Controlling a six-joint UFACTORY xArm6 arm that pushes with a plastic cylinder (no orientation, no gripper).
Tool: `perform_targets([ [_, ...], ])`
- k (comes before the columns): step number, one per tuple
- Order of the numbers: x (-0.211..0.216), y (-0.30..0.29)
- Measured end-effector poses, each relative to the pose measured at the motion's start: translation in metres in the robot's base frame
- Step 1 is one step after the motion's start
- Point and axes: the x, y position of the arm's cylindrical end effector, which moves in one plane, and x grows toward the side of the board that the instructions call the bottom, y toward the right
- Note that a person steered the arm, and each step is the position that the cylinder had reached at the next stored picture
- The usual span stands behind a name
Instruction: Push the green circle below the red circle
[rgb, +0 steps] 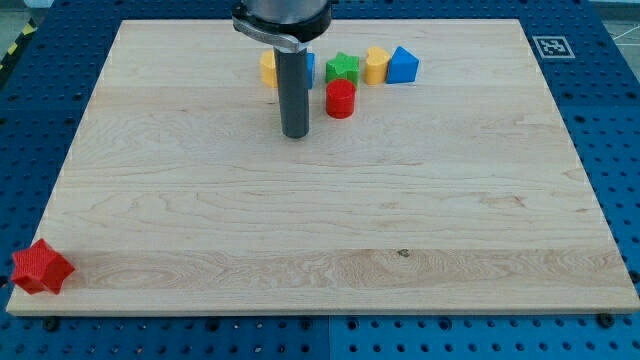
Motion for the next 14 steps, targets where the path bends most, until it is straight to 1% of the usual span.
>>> perform_targets([
  [1, 0.0, -0.006],
  [2, 0.003, -0.054],
  [3, 0.003, -0.079],
  [4, -0.024, -0.048],
  [5, -0.028, -0.031],
  [6, -0.028, -0.031],
  [7, -0.048, -0.031],
  [8, -0.058, -0.031],
  [9, -0.058, -0.019],
  [10, -0.049, 0.018],
  [11, -0.048, 0.018],
  [12, -0.032, 0.018],
  [14, -0.028, 0.018],
])
